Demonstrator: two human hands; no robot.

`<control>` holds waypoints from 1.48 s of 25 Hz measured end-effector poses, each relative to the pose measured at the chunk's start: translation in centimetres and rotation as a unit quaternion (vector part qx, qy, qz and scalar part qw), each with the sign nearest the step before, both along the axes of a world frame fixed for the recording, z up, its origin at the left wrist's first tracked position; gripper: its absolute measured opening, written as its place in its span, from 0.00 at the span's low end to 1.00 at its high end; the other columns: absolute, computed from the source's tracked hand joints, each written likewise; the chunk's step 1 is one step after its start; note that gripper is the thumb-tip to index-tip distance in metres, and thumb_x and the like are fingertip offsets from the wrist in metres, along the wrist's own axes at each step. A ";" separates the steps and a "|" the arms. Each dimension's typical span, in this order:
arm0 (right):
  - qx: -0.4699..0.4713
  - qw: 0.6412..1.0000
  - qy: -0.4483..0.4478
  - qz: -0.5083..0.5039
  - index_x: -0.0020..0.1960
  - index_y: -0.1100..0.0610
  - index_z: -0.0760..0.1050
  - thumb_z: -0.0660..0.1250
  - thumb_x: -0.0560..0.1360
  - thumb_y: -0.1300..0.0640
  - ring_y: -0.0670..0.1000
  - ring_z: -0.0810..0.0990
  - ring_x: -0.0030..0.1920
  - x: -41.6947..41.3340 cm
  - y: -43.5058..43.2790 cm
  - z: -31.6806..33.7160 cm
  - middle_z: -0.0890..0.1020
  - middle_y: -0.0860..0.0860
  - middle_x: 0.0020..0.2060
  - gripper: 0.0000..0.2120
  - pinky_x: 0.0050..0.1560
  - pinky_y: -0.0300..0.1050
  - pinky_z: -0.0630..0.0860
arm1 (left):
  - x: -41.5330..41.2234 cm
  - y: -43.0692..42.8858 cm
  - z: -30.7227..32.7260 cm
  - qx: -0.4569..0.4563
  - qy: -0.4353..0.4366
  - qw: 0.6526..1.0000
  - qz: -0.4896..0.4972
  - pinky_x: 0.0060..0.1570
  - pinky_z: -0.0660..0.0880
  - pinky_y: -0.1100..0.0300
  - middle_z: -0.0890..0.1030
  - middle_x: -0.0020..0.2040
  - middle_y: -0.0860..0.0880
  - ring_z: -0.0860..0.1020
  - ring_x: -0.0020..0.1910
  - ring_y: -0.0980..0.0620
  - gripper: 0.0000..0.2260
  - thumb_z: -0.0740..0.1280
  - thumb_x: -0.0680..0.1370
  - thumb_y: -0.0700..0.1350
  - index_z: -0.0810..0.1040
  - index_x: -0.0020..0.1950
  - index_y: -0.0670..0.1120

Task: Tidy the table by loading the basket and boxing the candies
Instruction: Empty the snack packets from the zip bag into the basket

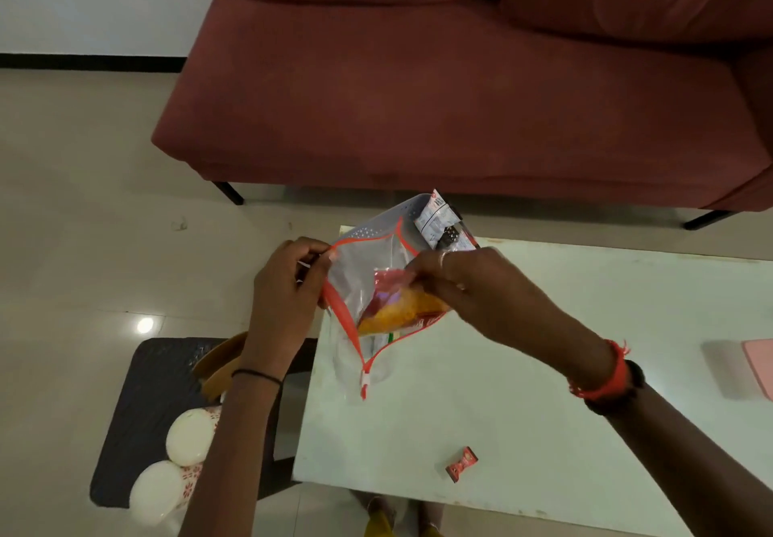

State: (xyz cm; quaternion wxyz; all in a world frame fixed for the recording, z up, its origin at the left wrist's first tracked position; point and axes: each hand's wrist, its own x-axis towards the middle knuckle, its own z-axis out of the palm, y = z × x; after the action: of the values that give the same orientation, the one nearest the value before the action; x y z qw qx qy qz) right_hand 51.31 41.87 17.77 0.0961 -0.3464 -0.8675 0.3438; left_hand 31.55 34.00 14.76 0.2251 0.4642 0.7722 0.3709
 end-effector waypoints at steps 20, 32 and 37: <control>-0.176 0.914 -0.109 -0.350 0.60 0.62 0.77 0.62 0.77 0.62 0.62 0.77 0.61 -0.5 11.3 -24.3 0.79 0.62 0.61 0.14 0.63 0.51 0.72 | -4.7 0.1 -0.7 0.023 -0.003 0.999 0.041 0.38 0.71 0.76 0.80 0.45 0.46 0.77 0.39 0.52 0.08 0.64 0.77 0.45 0.78 0.51 0.41; -0.144 0.917 -0.178 -0.326 0.58 0.65 0.77 0.61 0.76 0.64 0.63 0.77 0.60 -1.6 13.9 -26.8 0.80 0.62 0.60 0.13 0.61 0.51 0.73 | -5.7 -0.5 -1.6 -0.002 -0.072 0.996 0.057 0.48 0.79 0.46 0.80 0.43 0.47 0.79 0.41 0.46 0.07 0.64 0.77 0.46 0.77 0.50 0.45; -0.116 0.913 -0.160 -0.358 0.57 0.65 0.76 0.61 0.77 0.60 0.63 0.78 0.58 -1.9 14.0 -25.6 0.80 0.63 0.57 0.12 0.58 0.51 0.75 | -5.4 -1.1 -1.4 0.002 -0.061 0.997 0.057 0.48 0.79 0.49 0.79 0.43 0.48 0.79 0.40 0.47 0.08 0.64 0.77 0.46 0.77 0.51 0.44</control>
State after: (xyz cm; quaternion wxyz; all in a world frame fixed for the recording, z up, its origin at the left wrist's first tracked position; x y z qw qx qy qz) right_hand 49.45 55.89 -7.85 0.0321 -0.6927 -0.6434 0.3243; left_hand 26.14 32.91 13.38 0.2493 0.3966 0.7812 0.4126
